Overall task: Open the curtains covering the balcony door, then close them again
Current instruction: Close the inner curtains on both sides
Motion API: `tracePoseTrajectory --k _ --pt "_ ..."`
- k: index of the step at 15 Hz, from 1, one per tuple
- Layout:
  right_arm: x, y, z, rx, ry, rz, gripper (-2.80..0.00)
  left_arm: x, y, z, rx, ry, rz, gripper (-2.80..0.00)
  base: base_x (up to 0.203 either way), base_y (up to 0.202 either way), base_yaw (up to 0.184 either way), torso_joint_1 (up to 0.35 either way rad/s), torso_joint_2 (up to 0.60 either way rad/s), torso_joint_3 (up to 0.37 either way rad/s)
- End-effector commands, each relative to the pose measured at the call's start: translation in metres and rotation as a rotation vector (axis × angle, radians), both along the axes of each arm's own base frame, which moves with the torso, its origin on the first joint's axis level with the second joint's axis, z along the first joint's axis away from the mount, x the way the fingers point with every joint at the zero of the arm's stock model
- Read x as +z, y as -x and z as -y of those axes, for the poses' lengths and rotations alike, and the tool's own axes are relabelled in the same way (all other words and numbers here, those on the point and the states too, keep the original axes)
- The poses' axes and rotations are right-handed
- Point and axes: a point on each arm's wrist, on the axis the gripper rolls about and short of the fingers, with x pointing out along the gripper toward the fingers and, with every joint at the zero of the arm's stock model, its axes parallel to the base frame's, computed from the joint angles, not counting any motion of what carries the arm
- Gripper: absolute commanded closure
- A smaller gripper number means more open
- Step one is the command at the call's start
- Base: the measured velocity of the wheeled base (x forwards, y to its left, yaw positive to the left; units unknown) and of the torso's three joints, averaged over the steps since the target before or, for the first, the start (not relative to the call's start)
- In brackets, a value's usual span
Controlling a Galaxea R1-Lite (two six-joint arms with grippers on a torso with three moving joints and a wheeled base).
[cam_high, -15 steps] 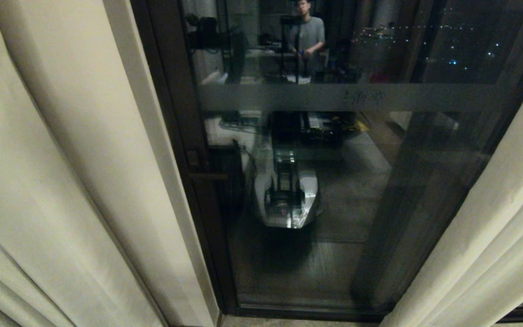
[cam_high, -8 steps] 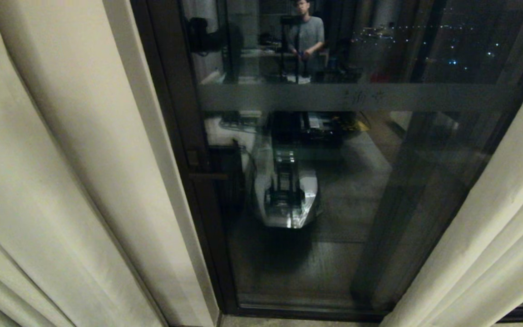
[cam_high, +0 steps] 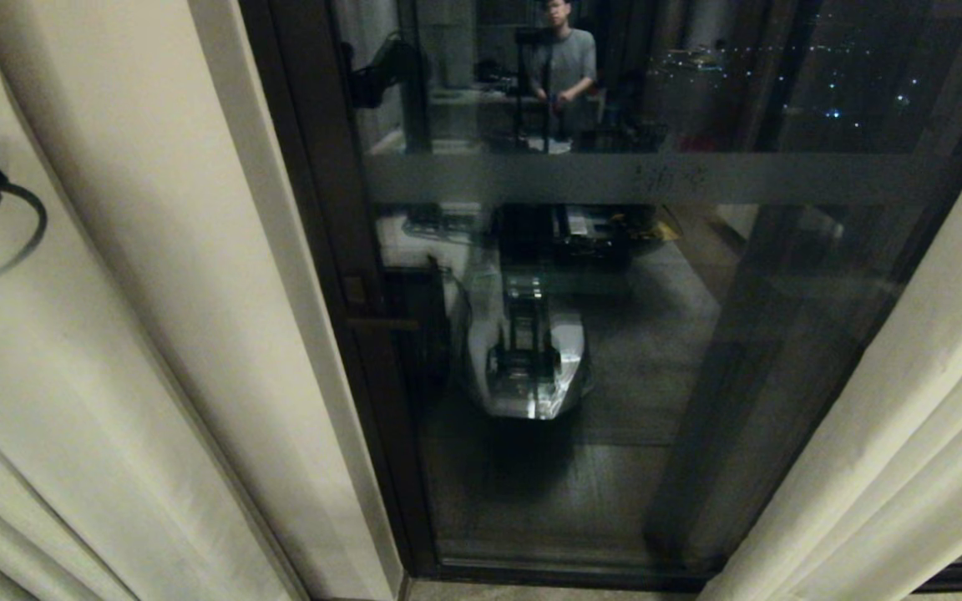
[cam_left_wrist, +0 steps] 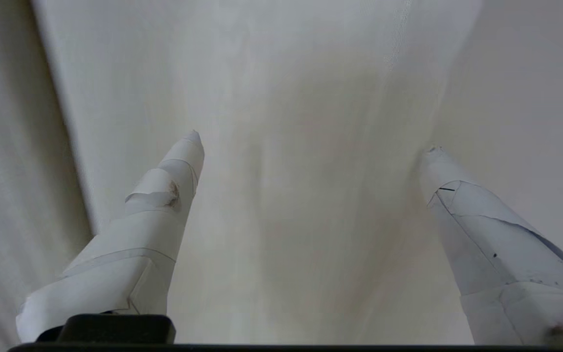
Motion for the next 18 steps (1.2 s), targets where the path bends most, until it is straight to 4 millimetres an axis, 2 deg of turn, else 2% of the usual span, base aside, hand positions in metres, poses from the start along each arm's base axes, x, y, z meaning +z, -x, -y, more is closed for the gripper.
tracePoseTrajectory --k 1,5,16,17,18 --pt "0.000 0.000 0.000 0.000 0.001 -0.001 0.00 -0.011 -0.029 -0.015 0.009 0.009 -0.025 -2.80 0.000 0.000 0.000 0.000 0.00 0.000" --pt "0.000 0.000 0.000 0.000 0.001 0.000 0.00 -0.007 -0.048 -0.024 0.013 0.001 0.001 -2.80 0.000 0.000 0.000 0.000 0.00 0.000" --pt "0.000 0.000 0.000 0.000 0.001 0.000 0.00 -0.011 -0.054 -0.026 0.004 0.035 0.012 -2.80 0.000 0.000 0.000 0.000 0.00 0.000" --pt "0.000 0.000 0.000 0.000 0.001 -0.002 0.00 -0.011 -0.053 -0.026 0.004 0.035 0.013 0.00 0.000 0.000 0.000 0.000 0.00 0.000" --pt "0.000 0.000 0.000 0.000 0.001 0.000 0.00 -0.010 -0.053 -0.026 0.003 0.033 0.017 0.00 0.000 0.000 0.000 0.000 0.00 0.000"
